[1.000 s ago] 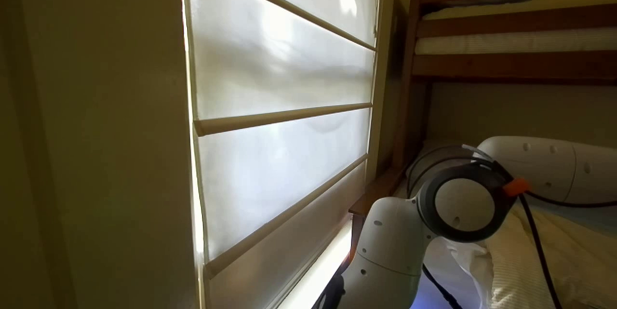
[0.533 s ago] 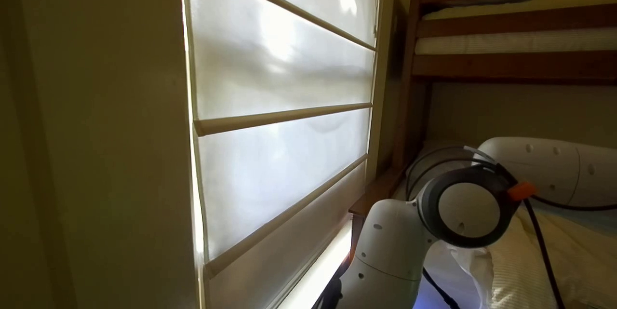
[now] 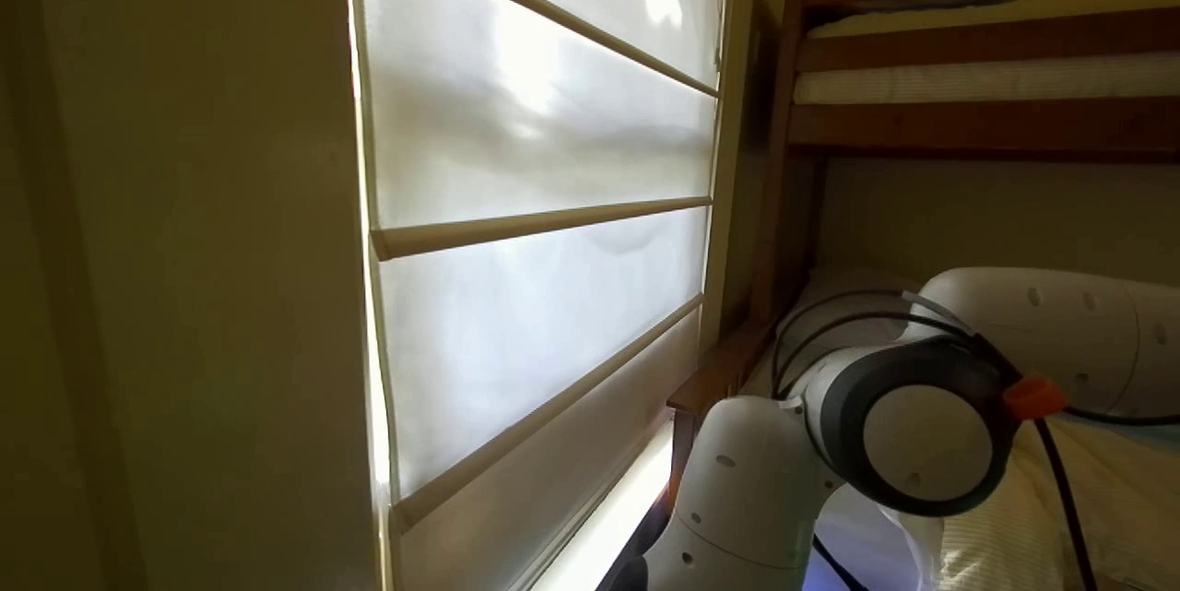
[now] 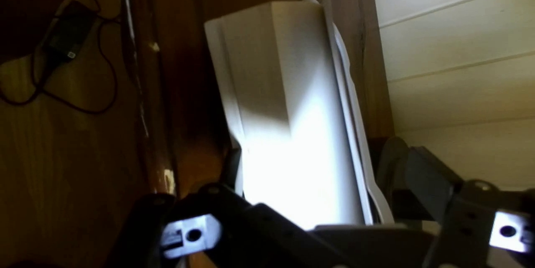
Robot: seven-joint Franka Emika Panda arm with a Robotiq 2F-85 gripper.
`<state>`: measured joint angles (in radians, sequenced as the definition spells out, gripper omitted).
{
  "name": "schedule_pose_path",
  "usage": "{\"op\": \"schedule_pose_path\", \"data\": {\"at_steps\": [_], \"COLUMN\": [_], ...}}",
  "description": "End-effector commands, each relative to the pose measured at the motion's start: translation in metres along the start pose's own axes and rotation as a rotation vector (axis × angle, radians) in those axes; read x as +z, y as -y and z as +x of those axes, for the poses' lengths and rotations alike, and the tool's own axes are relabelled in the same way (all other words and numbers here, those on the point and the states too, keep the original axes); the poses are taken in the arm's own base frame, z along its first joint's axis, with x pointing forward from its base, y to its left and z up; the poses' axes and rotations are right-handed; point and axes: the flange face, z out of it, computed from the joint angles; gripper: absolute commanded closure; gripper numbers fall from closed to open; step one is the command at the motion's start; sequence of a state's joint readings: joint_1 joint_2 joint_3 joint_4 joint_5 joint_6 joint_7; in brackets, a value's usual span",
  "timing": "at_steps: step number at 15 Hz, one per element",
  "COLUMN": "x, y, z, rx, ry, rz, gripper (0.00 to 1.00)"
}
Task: Put the book on the headboard
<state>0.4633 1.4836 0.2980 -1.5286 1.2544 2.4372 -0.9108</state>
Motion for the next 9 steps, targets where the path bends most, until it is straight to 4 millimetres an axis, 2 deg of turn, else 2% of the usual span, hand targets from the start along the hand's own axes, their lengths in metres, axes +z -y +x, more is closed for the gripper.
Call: {"op": "schedule_pose_path", "data": {"at_steps": [1, 6, 9], "x": [0.006, -0.007, -0.006], "y": [0.002, -0.008, -0.008], "z": [0.004, 0.013, 0.014], "rx": [0.002, 0.027, 0.041], "ry": [0.004, -0.091, -0.082], "rz": [-0.005, -0.04, -0.026], "gripper": [0.0, 0.0, 0.0]}}
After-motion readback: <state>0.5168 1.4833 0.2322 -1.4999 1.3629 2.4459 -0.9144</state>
